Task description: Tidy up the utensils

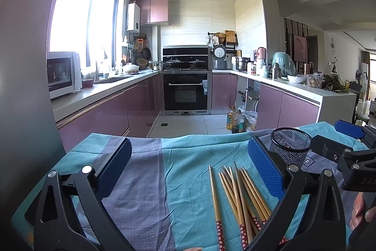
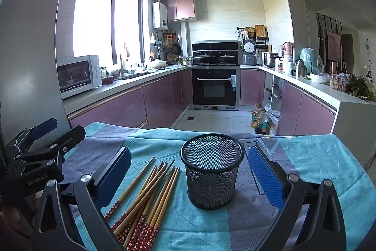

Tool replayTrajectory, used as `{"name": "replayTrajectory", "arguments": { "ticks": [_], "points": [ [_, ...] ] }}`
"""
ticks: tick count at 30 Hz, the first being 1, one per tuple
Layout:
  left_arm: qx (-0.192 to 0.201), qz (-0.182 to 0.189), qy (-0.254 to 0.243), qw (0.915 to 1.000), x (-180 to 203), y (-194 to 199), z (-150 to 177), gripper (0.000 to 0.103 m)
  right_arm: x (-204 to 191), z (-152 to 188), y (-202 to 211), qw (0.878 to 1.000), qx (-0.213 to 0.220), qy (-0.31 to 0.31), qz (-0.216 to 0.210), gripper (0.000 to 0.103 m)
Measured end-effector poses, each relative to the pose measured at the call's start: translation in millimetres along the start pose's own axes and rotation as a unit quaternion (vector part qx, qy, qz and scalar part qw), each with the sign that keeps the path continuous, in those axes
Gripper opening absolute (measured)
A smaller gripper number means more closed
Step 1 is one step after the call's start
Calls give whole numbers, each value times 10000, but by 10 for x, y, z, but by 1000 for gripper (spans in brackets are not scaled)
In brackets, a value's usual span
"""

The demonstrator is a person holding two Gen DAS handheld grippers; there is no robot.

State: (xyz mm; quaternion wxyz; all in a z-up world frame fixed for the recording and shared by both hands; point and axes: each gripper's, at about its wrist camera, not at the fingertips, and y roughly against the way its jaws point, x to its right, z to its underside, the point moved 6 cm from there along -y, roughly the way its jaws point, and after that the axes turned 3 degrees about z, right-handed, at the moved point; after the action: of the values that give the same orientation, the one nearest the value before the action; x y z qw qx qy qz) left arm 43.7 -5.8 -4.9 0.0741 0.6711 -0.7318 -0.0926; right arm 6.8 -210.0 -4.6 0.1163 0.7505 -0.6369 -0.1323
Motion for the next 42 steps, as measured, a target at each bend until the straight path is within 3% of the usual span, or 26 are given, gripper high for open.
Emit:
{"name": "replayTrajectory", "arguments": {
  "ticks": [42],
  "points": [
    [-88, 17, 5, 10000, 12, -48, -31, 97, -47, 24, -12, 9997, -125, -7, -204, 97]
  ]
}}
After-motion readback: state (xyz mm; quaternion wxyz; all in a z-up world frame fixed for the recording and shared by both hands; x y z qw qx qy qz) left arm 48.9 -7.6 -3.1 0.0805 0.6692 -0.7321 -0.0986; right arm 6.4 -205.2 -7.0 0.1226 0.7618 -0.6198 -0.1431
